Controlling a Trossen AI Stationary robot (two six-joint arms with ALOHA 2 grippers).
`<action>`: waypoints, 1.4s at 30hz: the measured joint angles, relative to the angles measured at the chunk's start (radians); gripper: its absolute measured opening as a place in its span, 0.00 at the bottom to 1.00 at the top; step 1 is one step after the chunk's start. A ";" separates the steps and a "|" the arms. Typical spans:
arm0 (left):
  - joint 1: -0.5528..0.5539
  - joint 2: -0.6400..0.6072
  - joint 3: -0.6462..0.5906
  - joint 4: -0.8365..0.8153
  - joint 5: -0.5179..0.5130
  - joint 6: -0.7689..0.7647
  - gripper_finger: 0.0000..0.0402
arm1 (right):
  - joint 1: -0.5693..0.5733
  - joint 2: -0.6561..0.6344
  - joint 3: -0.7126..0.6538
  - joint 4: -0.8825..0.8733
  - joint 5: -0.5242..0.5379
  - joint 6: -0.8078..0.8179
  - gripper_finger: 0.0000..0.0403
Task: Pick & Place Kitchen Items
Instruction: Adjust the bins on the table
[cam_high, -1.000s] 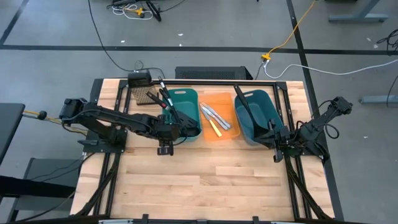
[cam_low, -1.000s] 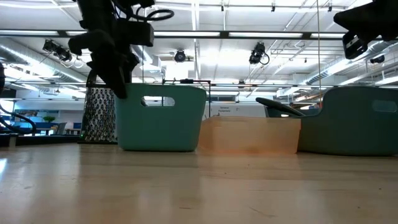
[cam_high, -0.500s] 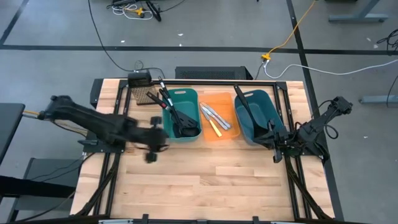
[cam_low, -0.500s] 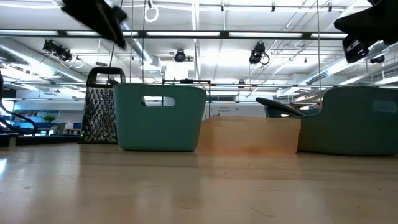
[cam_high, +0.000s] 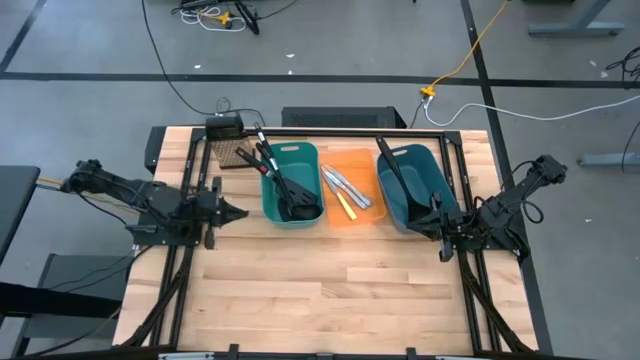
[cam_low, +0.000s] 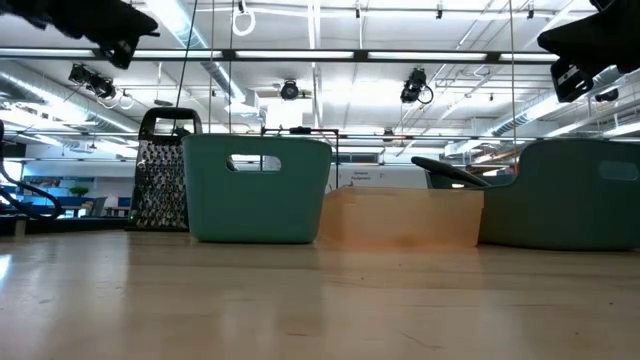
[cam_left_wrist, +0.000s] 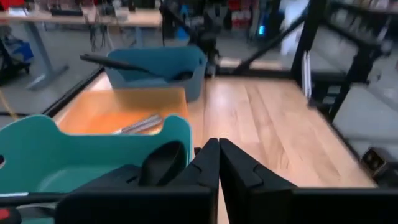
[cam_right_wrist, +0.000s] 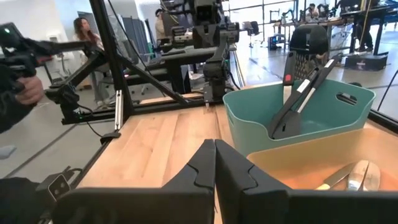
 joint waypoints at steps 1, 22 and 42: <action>0.000 -0.031 -0.031 0.028 0.001 0.000 0.02 | 0.000 0.000 0.000 0.000 0.000 0.000 0.02; -0.002 -0.144 -0.360 0.364 0.035 0.027 0.02 | 0.000 0.325 0.462 -0.604 0.110 0.250 0.11; -0.002 -0.144 -0.360 0.364 0.064 0.028 0.02 | -0.122 0.761 0.769 -1.347 -0.229 0.472 0.52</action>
